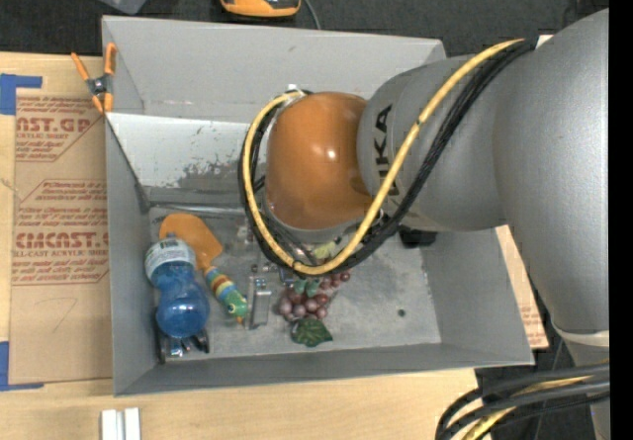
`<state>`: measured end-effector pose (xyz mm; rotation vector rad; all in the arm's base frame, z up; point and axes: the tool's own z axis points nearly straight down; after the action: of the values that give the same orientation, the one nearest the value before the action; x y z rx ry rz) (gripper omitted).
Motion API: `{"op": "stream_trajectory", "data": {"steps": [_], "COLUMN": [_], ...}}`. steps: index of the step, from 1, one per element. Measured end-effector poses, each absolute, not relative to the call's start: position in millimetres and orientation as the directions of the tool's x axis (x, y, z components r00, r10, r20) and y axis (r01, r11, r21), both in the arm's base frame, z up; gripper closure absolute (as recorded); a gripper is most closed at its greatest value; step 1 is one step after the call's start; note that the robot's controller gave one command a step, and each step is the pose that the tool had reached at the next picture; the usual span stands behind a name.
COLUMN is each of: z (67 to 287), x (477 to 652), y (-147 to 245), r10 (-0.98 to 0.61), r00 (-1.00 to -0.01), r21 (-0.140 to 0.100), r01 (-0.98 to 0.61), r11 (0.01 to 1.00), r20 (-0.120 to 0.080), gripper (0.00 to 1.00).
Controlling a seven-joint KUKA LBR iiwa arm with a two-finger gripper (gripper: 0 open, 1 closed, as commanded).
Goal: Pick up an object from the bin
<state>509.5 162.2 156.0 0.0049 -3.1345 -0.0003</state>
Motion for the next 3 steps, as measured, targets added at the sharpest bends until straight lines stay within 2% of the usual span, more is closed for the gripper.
{"op": "stream_trajectory", "data": {"steps": [1, 2, 3], "z": [160, 70, 126], "x": [511.5, 512.1, 504.5], "y": [161, 159, 161], "r10": [0.000, 0.022, 0.143], "r00": [-1.000, -1.000, -0.990], "r21": [0.002, 0.003, 0.009], "r01": [0.000, 0.022, 0.143], "r11": [1.000, 1.000, 0.990], "r20": [-0.001, 0.004, -0.013], "gripper": [0.00, 0.00, 0.00]}}
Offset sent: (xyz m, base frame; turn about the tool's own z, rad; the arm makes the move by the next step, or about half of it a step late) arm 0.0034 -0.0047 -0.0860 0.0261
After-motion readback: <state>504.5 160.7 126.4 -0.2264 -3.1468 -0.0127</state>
